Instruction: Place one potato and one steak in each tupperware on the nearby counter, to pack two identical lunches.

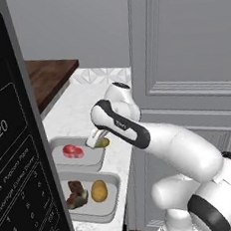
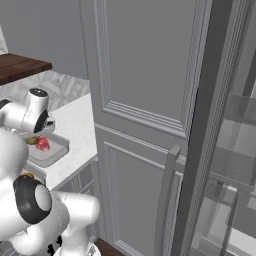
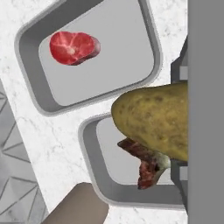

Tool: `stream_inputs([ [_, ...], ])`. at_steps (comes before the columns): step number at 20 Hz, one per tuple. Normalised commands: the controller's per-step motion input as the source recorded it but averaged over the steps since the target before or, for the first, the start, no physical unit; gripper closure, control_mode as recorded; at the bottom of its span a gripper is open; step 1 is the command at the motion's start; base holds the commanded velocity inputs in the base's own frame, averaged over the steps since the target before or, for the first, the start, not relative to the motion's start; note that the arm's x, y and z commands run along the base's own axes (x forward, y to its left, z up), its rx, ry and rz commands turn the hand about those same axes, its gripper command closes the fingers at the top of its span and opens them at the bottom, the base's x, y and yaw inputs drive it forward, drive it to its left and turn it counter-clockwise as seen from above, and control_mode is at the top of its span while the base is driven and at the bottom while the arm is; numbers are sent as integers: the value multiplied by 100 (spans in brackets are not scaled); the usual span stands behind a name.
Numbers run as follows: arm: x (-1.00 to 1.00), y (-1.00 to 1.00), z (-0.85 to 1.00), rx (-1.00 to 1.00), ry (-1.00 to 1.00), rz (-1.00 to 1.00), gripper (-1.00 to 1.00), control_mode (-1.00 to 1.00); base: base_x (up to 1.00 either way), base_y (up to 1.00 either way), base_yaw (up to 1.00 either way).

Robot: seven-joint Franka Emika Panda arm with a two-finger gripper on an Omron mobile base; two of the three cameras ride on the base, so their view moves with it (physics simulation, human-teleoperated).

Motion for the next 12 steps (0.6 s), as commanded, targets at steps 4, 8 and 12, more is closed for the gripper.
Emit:
stream_inputs([
  [4, 31, 4, -49, -6, 0, 4, 100, -100, 0, 0, 0],
  [8, 19, 24, -67, -12, -5, 3, 100, -100, 0, 0, 0],
  [12, 40, 25, -48, -5, -5, 2, 100, -100, 0, 0, 0],
])
